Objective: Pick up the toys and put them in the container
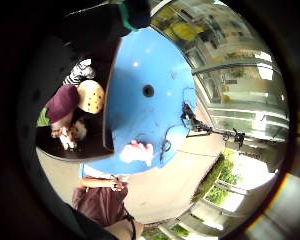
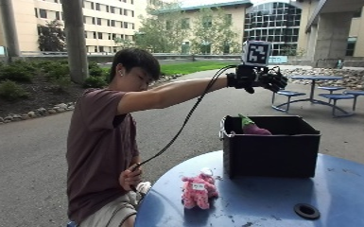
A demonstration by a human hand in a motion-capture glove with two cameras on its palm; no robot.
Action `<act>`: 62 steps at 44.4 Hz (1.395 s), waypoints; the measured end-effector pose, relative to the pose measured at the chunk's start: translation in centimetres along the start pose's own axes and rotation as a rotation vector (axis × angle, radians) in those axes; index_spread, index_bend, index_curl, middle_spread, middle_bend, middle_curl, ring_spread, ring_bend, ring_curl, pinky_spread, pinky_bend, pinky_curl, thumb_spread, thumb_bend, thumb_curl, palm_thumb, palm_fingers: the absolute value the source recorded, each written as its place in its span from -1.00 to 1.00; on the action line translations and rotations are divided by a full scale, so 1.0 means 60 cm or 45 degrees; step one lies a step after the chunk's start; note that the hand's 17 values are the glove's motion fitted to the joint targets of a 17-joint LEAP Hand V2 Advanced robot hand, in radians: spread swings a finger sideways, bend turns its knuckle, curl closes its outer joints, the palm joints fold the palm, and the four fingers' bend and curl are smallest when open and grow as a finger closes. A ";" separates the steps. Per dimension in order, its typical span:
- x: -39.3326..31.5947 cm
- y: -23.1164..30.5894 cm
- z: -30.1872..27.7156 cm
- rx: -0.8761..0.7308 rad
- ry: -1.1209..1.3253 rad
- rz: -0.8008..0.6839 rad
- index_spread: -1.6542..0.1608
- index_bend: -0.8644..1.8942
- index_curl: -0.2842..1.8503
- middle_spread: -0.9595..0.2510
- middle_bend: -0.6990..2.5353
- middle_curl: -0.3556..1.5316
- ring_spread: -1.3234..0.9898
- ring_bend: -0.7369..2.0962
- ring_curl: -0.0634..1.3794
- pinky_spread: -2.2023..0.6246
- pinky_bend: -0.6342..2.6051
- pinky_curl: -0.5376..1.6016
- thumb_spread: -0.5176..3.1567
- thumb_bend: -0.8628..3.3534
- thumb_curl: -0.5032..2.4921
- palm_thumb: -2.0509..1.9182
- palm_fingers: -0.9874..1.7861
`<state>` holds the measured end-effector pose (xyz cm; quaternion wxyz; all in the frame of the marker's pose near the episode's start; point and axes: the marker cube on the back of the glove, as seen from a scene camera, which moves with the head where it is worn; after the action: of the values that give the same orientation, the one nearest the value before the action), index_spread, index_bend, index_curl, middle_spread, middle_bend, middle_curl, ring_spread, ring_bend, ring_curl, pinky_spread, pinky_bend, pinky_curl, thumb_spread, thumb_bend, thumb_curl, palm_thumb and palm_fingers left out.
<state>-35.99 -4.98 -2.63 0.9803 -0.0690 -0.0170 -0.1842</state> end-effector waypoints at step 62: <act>0.397 0.313 0.545 -0.394 0.200 0.027 0.63 -0.28 -0.64 0.45 -0.06 -0.10 -0.08 0.18 -0.18 0.47 -0.23 -0.27 0.07 -0.49 -0.38 0.23 0.15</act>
<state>-7.22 8.41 28.74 0.9582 -0.2048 0.0890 -0.1790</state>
